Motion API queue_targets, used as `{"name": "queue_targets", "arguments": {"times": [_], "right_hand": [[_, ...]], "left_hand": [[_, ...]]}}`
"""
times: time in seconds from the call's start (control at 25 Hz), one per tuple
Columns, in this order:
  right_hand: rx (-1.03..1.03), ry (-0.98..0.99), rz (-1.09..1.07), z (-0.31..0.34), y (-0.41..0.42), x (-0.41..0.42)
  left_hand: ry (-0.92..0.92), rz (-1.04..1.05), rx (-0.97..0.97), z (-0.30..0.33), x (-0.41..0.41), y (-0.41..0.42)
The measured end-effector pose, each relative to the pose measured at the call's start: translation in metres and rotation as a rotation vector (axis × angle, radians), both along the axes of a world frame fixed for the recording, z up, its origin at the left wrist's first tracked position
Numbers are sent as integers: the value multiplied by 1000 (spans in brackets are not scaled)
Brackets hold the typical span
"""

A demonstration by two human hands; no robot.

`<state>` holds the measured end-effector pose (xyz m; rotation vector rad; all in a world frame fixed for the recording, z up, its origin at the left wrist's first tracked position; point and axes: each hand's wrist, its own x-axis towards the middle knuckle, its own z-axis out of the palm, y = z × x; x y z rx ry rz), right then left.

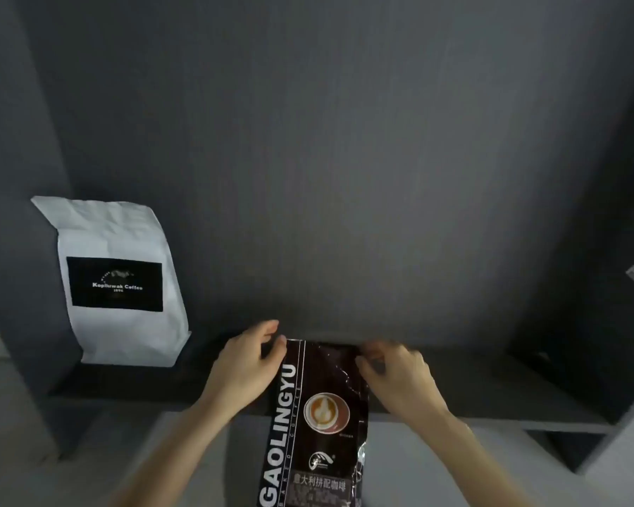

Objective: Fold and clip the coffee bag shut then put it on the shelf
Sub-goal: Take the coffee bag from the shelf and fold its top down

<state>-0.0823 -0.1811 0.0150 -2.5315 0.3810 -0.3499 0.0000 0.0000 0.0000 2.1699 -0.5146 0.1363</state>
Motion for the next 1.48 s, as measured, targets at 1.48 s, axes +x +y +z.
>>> {"name": "queue_targets", "arguments": {"times": [1.48], "right_hand": [[690, -446, -172, -53, 46, -102]], "left_hand": [[235, -58, -593, -22, -124, 30]]}}
